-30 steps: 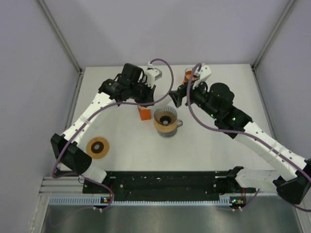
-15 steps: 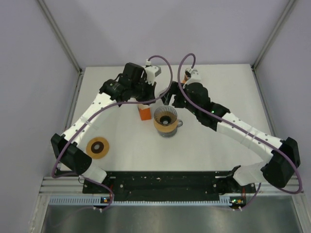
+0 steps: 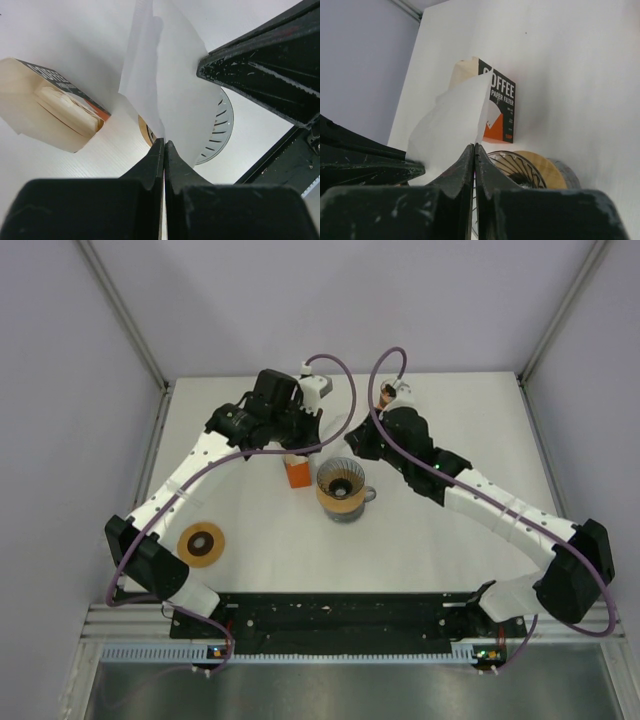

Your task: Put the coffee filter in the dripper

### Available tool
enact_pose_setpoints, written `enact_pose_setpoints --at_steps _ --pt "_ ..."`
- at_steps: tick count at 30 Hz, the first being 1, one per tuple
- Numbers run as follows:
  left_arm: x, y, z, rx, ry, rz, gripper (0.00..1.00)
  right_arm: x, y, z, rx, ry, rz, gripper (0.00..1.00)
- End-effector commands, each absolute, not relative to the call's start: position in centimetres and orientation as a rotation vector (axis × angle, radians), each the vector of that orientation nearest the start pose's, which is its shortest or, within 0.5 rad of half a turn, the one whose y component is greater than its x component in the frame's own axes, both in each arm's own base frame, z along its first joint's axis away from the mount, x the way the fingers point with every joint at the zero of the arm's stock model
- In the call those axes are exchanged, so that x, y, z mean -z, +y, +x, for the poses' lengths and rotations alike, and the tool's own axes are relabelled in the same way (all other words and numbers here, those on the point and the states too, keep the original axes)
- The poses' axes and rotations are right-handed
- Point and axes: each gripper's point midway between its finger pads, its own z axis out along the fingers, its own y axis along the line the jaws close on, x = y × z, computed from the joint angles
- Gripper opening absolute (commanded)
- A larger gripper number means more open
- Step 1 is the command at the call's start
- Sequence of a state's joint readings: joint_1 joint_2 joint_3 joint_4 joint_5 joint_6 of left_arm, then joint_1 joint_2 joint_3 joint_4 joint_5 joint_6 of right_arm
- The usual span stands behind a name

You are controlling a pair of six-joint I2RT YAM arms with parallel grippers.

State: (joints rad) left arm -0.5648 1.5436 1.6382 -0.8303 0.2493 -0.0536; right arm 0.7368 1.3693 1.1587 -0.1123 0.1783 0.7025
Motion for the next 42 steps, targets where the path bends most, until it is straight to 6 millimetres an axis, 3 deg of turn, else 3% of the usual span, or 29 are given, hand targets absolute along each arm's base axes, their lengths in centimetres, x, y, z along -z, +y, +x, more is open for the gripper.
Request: enact_pose_setpoints --at_steps 1,9,11,15,19,25,29,36,42 --pt "-29.7 -25.8 31.9 0.614 2.14 0.717 0.0 -28.9 28.9 33.9 -0.789 1.914 0.07 0.0" --pt "-30.1 -26.1 31.6 0.638 2.122 0.75 0.02 -28.3 28.9 31.5 -0.72 2.078 -0.146 0.0" --pt "-29.9 -26.7 31.0 0.696 2.126 0.772 0.14 -28.4 28.8 31.0 -0.719 2.092 -0.168 0.0" --pt "-29.0 -27.5 30.8 0.757 2.146 0.775 0.31 -28.5 29.1 29.6 -0.757 2.121 -0.219 0.0" --pt "-28.6 -27.5 31.2 0.74 2.152 0.773 0.33 -28.2 29.8 28.3 -0.818 2.148 -0.283 0.0" --pt "-26.7 -26.8 32.0 0.663 2.18 0.767 0.28 -26.2 29.5 28.2 -0.78 2.206 -0.32 0.0" --pt "-25.4 -26.9 32.1 0.663 2.202 0.769 0.0 -25.5 28.8 28.7 -0.719 2.23 -0.329 0.0" --pt "-25.7 -27.4 31.6 0.716 2.197 0.766 0.0 -25.8 26.9 29.2 -0.604 2.222 -0.303 0.0" --pt "-21.8 -27.2 32.0 0.682 2.227 0.77 0.0 -22.6 27.8 29.7 -0.62 2.239 -0.375 0.0"
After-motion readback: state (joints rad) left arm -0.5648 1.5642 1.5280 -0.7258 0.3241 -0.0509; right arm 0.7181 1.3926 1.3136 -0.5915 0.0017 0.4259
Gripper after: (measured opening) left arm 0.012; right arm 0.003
